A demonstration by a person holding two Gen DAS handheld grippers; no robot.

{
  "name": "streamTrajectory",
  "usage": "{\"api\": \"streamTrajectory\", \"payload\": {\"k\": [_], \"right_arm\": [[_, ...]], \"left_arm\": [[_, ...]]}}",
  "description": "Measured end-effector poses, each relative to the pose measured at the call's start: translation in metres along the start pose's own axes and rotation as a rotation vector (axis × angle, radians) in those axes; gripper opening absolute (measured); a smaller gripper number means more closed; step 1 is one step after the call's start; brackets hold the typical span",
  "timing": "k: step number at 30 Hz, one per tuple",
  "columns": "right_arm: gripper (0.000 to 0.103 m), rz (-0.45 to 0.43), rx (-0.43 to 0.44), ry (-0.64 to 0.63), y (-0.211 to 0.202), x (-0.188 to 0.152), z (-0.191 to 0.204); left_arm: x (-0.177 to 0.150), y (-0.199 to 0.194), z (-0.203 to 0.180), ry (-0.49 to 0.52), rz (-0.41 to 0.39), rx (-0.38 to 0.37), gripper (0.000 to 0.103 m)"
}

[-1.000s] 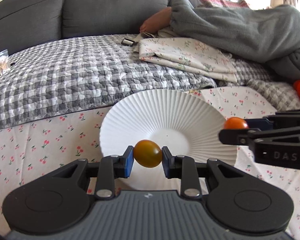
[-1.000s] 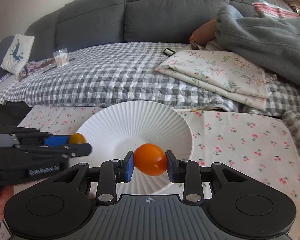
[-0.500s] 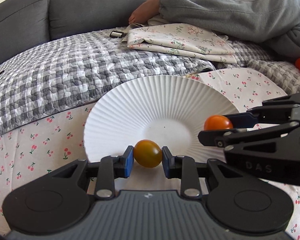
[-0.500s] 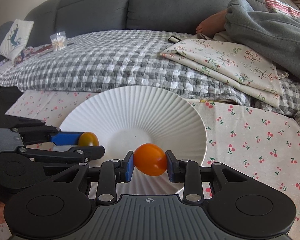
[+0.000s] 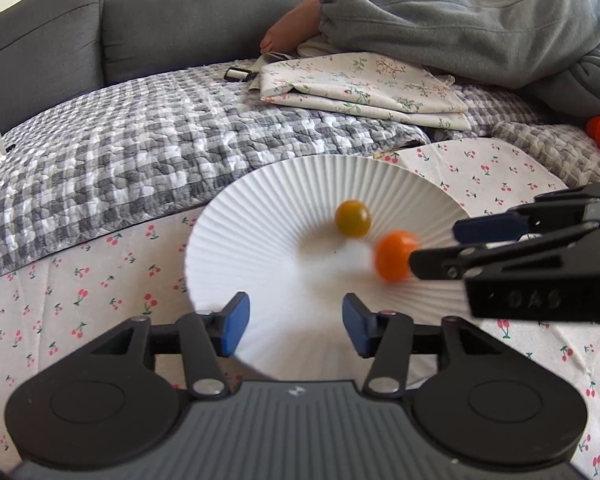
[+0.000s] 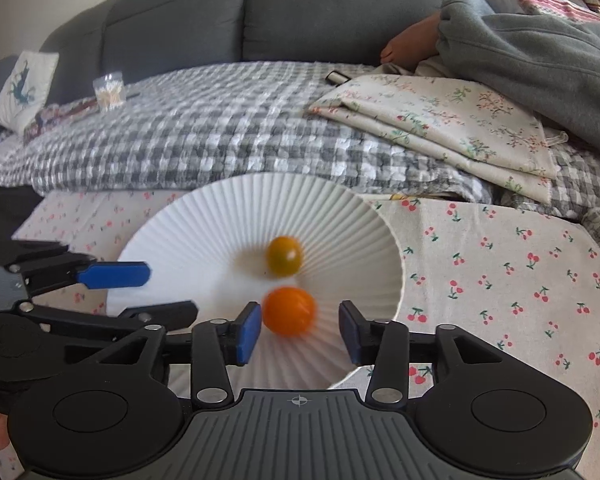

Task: Organize fruits
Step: 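Carry both tomatoes over the white bowl and open both tools to drop them, then move both tools back toward the fruit cluster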

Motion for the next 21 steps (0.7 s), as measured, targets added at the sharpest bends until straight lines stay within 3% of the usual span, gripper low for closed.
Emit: {"api": "streamTrajectory", "payload": {"k": [4, 16, 21], "right_arm": [[0.049, 0.003, 0.007, 0.047, -0.009, 0.001, -0.006], [0.079, -0.008, 0.053, 0.195, -0.057, 0.000, -0.020], [0.088, 0.008, 0.071, 0.231, -0.077, -0.005, -0.022]], "left_arm": [[-0.001, -0.012, 0.009, -0.004, -0.001, 0.004, 0.053], [-0.006, -0.065, 0.036, -0.054, -0.005, 0.002, 0.062], [-0.012, -0.092, 0.034, -0.064, -0.011, -0.020, 0.071]]}}
Point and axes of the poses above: each gripper's, at about its wrist camera, not at the fingertips, and y roughly the way its jaws point, z to its left, x to its top, the point moved 5 cm from there along y, roughly the way its jaws point, and after that the axes turned 2 degrees about -y, right-handed, at the moved point
